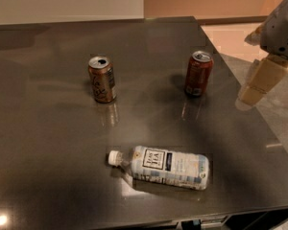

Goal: Move coke can near orange can

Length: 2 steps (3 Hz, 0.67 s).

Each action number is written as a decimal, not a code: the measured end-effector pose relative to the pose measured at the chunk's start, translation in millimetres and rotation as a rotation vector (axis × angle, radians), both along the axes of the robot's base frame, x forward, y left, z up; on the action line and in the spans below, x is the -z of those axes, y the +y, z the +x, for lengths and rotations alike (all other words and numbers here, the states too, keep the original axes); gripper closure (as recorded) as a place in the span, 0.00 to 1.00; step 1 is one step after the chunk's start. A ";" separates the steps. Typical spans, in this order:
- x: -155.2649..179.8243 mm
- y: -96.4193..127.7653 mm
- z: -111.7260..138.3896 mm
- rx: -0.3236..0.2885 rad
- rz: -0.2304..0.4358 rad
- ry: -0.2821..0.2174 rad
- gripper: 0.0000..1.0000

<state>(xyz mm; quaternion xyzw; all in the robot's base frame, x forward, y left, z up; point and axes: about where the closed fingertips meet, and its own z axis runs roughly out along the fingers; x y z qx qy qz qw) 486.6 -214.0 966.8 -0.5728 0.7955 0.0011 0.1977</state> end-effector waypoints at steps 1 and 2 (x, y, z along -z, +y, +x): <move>10.9 4.8 39.2 0.014 0.085 0.002 0.00; 21.3 9.5 70.7 0.017 0.161 0.006 0.00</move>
Offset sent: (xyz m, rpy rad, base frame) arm 0.1128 0.0130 -0.0348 0.2662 0.0170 -0.0234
